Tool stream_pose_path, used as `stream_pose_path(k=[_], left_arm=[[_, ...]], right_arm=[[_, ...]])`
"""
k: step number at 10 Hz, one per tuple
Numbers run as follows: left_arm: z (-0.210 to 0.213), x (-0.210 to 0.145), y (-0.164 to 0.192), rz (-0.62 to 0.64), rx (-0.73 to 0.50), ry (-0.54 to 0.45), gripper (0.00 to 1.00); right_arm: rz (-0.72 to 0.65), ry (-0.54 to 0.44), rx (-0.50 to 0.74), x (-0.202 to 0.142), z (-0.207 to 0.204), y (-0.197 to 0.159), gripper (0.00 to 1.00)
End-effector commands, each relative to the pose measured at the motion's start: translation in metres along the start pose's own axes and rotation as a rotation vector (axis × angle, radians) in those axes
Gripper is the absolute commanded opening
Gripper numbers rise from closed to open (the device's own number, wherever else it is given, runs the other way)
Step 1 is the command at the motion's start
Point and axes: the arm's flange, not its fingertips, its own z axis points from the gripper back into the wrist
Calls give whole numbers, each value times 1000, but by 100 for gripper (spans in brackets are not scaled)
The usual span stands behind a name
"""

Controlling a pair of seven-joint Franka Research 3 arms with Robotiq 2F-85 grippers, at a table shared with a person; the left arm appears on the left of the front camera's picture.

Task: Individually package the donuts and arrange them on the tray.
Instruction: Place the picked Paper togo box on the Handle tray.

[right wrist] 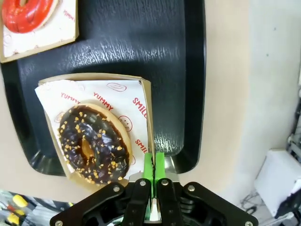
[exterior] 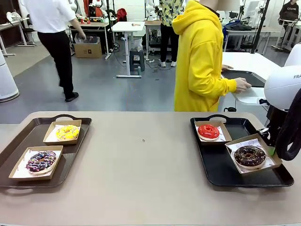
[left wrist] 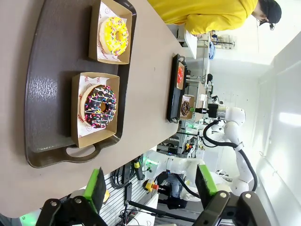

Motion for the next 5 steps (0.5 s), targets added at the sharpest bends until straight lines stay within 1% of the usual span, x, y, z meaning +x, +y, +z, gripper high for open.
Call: stream_pose_path(k=[1,4,5], left_arm=[[3,-1,-1,-2,-12,-3,100],[3,-1,-1,-2,-12,-3,100],[3,-1,-1,-2,-12,-3,100]], right_arm=[[37,2,2,0,-1,-1,1],[37,2,2,0,-1,-1,1],[17,1,-1,0,0,1,1]])
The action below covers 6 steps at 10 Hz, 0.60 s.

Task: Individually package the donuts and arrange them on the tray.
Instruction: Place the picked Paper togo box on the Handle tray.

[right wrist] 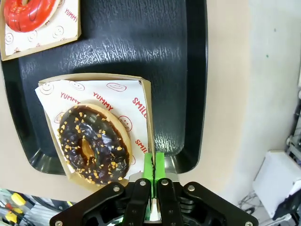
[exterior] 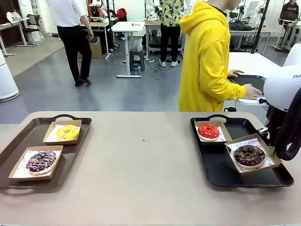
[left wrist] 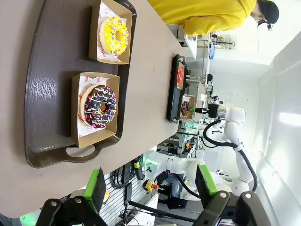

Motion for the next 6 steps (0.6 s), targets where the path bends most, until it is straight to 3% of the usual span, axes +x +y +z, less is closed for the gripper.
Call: stream_pose_path(k=[1,6], left_arm=[[3,-1,-1,-2,-12,-3,100],[3,-1,-1,-2,-12,-3,100]], right_arm=[[9,19,-21,6,-10,9,1],[-44,51,-16,22,-42,14,1]])
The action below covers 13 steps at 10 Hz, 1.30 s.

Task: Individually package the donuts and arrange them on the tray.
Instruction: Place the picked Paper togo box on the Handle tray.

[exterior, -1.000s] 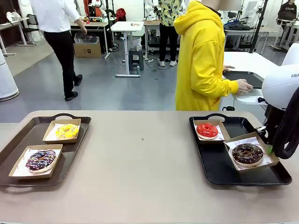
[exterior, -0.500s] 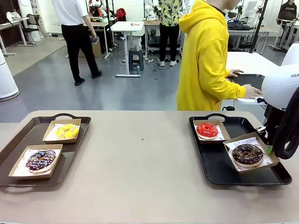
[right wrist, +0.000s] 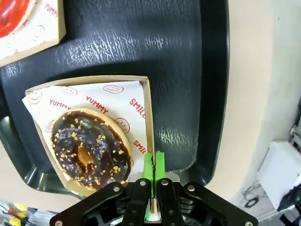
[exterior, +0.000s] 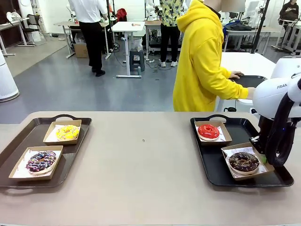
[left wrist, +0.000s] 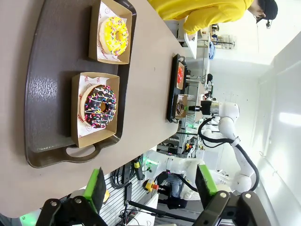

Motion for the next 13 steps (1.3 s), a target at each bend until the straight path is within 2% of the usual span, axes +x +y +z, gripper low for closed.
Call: stream_pose_path(k=[1,2,3,4,5,6,11,13], left_arm=[[3,-1,-1,-2,-12,-3,100],[3,-1,-1,-2,-12,-3,100],[3,-1,-1,-2,-12,-3,100],[3,-1,-1,-2,-12,-3,100],[3,-1,-1,-2,-12,-3,100],[3,-1,-1,-2,-12,-3,100],[3,-1,-1,-2,-12,-3,100],[3,-1,-1,-2,-12,-3,100]], right_arm=[[8,-24,7,4,3,3,1],[8,-28,9,4,4,3,60],[5,-27,10,3,6,2,60],[7,-27,13,3,6,3,100],[10,-25,15,2,6,2,64],[11,-22,20,3,6,1,100],[18,-11,32,2,5,-2,100],[58,-36,-1,-6,15,-6,100]])
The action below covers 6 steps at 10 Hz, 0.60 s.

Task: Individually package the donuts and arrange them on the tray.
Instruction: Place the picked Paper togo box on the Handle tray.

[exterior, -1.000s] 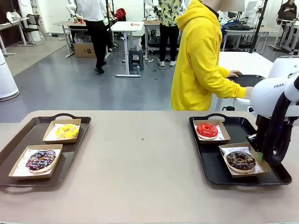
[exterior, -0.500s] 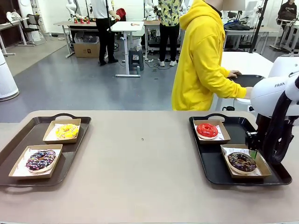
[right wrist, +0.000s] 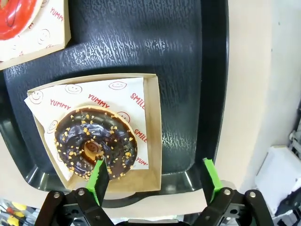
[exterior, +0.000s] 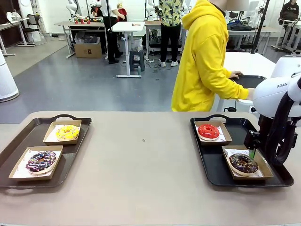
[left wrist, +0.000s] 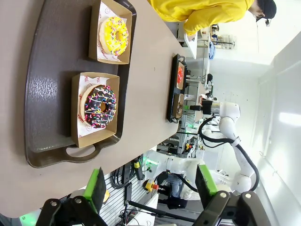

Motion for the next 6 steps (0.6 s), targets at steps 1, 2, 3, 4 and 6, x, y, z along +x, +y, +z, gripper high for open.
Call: stream_pose_path(k=[1,2,3,4,6], left_arm=[[3,-1,-1,-2,-12,-3,100],[3,-1,-1,-2,-12,-3,100],[3,-1,-1,-2,-12,-3,100],[3,-1,-1,-2,-12,-3,100],[3,-1,-1,-2,-12,-3,100]], right_arm=[[95,-42,23,-17,27,-10,100],[131,-19,144,-22,48,-20,100],[168,-53,283,-20,68,-33,100],[212,-11,456,-12,90,-49,100],[274,40,739,17,121,-87,100]])
